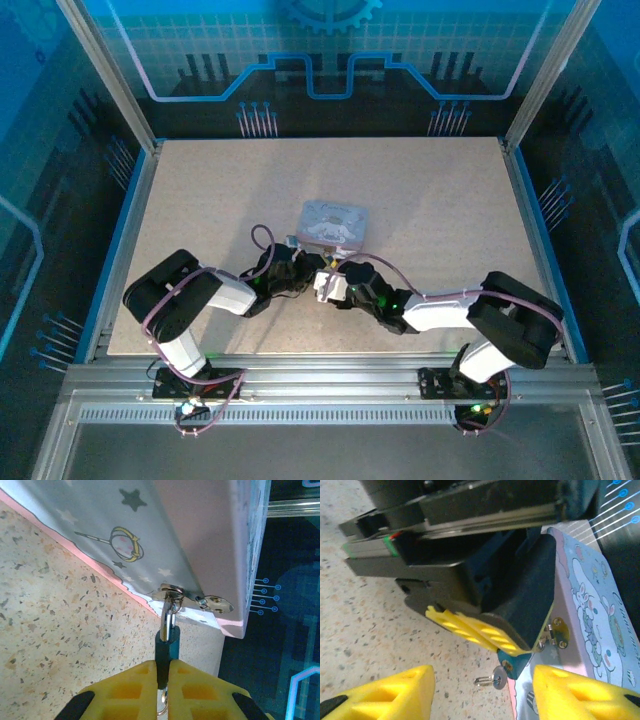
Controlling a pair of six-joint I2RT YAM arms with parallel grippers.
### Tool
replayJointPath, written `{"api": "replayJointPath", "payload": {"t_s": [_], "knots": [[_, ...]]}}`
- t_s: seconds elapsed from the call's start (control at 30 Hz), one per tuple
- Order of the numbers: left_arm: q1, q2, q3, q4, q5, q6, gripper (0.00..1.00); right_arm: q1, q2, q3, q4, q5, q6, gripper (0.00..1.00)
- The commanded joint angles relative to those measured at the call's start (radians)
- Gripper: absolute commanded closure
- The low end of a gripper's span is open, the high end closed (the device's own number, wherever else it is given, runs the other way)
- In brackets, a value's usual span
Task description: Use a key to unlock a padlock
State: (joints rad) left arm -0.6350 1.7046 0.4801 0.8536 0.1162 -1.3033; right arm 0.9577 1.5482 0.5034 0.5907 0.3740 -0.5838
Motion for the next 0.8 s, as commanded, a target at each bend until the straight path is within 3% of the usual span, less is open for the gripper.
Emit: {"api": "replayJointPath", "payload": {"t_s": [0.0,0.63,0.77], "knots": [[0.002,-0.038,0.015,-0.011,-0.015,0.009,0.89,0.016,0.054,0.007,0.133,0.081,0.059,0.50],[0.004,-0.059,0.021,-0.037,-0.016,0.016,0.89,0.004,0.162,-0.037,0.286,0.147,0.122,0.63],[0.003,-0.059,0.020,-0.037,-0.015,0.016,0.89,0.001,0.174,-0.035,0.288,0.148,0.127,0.71]]}}
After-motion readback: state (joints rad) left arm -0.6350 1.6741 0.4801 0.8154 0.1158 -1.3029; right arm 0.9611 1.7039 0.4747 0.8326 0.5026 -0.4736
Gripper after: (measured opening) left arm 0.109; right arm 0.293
